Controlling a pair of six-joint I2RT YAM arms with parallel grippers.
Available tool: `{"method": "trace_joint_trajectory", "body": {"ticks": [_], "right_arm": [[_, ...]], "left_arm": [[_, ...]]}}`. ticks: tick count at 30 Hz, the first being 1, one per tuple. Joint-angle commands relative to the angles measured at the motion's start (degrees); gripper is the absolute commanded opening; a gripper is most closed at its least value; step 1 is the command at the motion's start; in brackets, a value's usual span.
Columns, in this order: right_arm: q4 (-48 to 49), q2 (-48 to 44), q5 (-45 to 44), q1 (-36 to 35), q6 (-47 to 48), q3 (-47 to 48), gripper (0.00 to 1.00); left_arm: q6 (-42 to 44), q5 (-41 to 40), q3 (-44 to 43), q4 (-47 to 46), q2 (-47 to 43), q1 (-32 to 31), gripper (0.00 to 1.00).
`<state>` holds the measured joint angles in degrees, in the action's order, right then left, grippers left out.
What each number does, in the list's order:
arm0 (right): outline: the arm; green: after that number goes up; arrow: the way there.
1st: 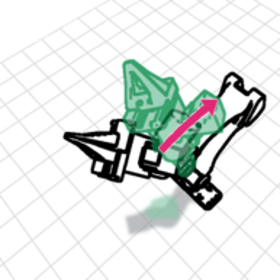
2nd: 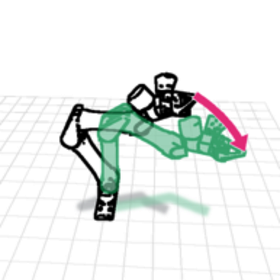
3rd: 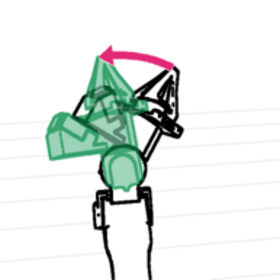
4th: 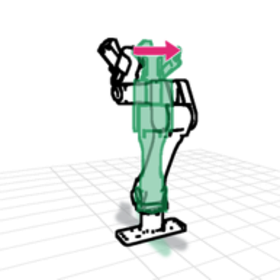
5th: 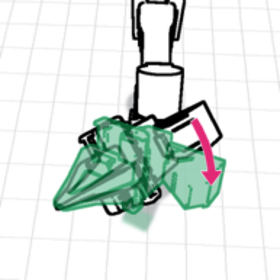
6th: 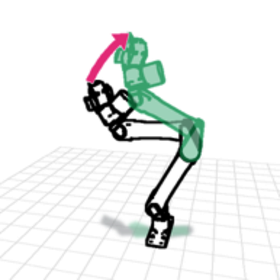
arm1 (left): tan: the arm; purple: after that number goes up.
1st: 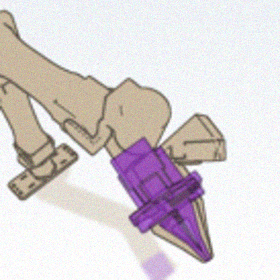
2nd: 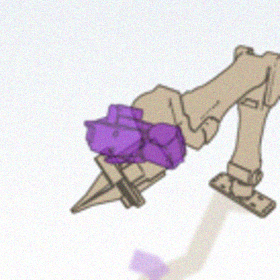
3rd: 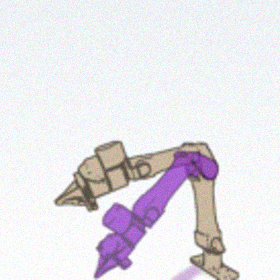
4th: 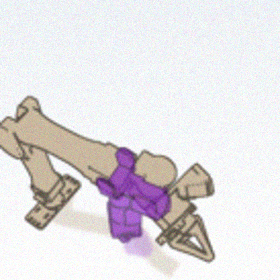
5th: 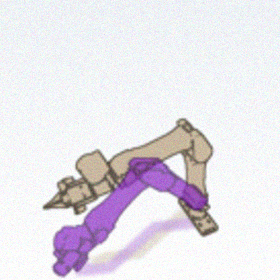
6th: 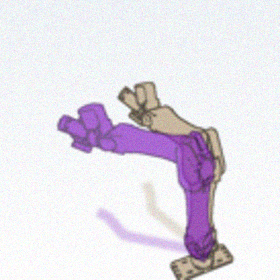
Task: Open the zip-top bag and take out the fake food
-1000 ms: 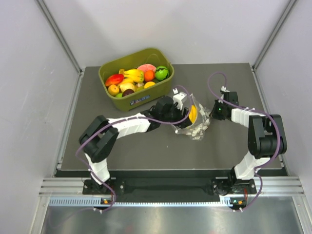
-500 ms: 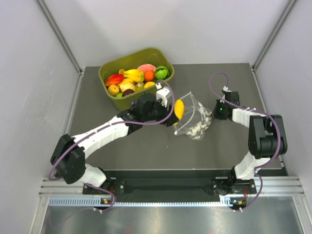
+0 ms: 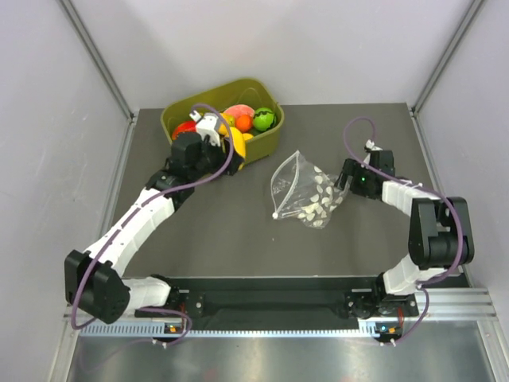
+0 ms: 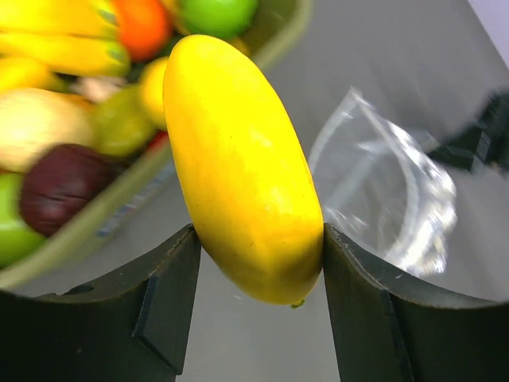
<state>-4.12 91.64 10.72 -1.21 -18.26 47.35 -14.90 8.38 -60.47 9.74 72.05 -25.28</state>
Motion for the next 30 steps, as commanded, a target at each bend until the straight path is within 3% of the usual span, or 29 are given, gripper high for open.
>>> {"method": "trace_joint_trajectory", "body": {"ticks": [1, 6, 11, 19, 22, 23, 24, 27, 30], "right_arm": [[0.0, -4.7, 0.3, 0.8, 0.6, -1.4, 0.91], [-0.4, -9.6, 0.7, 0.8, 0.6, -2.9, 0.95], [-1.8, -14.8, 1.4, 0.8, 1.7, -3.1, 0.96], [-1.2, -20.4, 2.7, 0.8, 3.3, -4.7, 0.97], [-1.3, -20.5, 2.8, 0.8, 3.4, -4.6, 0.97], [-1.4, -20.5, 2.8, 0.7, 3.6, -4.6, 0.97], [-1.5, -20.7, 2.8, 0.8, 3.5, -4.6, 0.97], [-1.9, -21.0, 2.6, 0.8, 3.7, -4.4, 0.98], [-2.4, -21.6, 2.6, 0.8, 3.8, -4.2, 0.97]], "left_arm": [[0.7, -4.2, -4.5, -1.6, 1.2, 4.2, 0.00], [-0.1, -11.8, -8.2, -4.7, 6.2, 9.2, 0.00], [0.6, -21.6, -9.9, -9.2, 10.6, 10.2, 0.00], [4.7, -21.1, -17.1, -12.4, 21.5, 12.7, 0.01], [6.8, -19.2, -19.2, -12.2, 24.5, 13.0, 0.51], [7.3, -18.8, -20.2, -11.2, 25.1, 13.0, 0.62], [7.7, -18.2, -20.7, -10.6, 25.9, 13.0, 0.86], [7.9, -17.9, -20.7, -9.9, 26.0, 13.0, 0.99], [8.0, -16.3, -20.4, -7.7, 25.0, 12.9, 0.99]]}}
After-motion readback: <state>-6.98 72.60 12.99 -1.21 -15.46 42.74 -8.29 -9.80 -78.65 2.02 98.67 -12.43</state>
